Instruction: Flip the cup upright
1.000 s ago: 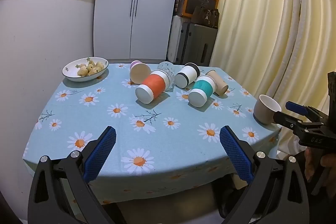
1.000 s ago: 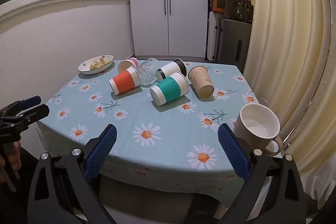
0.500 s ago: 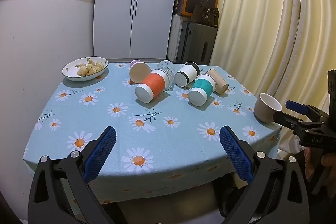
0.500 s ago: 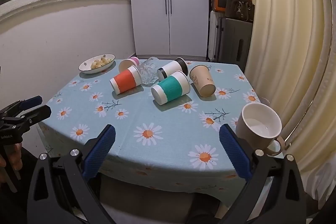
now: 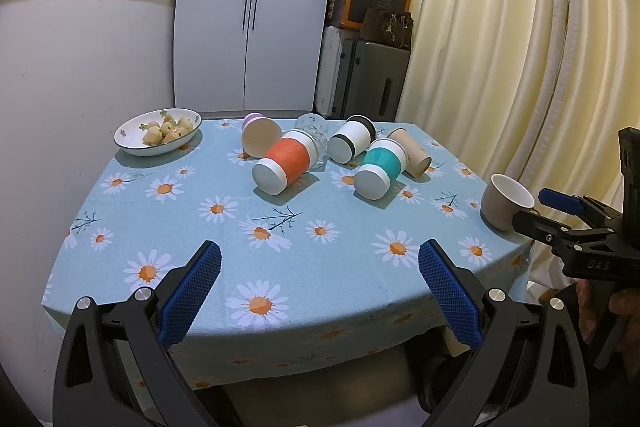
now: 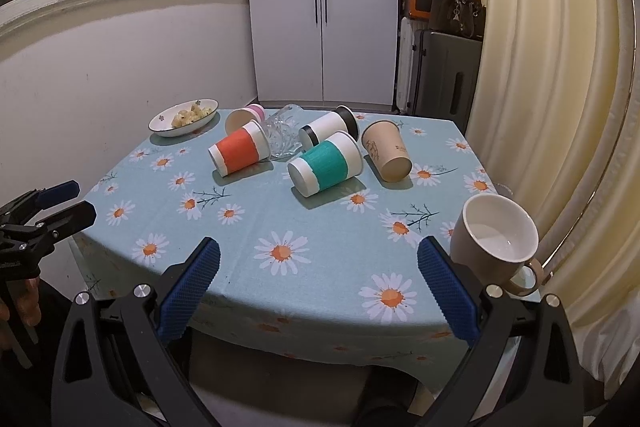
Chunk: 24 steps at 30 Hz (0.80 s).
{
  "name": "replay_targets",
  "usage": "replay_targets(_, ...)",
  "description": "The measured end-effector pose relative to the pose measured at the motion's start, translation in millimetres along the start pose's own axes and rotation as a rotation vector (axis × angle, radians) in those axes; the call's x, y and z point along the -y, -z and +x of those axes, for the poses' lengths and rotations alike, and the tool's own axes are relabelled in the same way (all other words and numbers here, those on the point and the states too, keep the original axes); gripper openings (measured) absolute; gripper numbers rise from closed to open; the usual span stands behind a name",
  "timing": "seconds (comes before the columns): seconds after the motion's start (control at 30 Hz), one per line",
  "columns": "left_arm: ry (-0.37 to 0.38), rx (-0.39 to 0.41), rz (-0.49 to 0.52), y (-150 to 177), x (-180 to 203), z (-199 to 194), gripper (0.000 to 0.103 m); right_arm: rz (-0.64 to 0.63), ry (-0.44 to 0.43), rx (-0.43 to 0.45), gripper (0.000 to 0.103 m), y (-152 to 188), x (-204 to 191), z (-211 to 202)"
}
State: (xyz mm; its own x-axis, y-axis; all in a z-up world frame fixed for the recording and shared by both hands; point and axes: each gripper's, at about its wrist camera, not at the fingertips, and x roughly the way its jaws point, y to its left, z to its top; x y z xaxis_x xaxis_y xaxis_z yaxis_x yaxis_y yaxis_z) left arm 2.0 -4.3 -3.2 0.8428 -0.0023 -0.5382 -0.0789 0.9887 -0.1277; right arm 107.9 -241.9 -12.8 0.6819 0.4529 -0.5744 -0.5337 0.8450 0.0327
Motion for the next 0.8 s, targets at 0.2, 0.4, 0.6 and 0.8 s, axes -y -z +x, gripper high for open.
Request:
replay_targets(0.2,0.001,-0.003,0.002,-0.3,2.4,0.9,0.097,0.005,-0.002,-0.006,0.098,0.8,0.3,1.7)
replay_targets(0.4,0.001,-0.003,0.003,0.4,3.4,0.9,0.097,0.003,-0.001,-0.009,0.098,1.2,0.0,2.2)
replay_targets(0.6,0.002,-0.004,0.004,0.8,4.8,-0.1,0.097,0.003,-0.001,-0.01,0.098,1.1,-0.4,3.0)
replay_targets(0.8,0.006,-0.007,0.003,0.5,6.4,-0.7,0.097,0.002,-0.001,-0.018,0.098,2.3,-0.6,5.5)
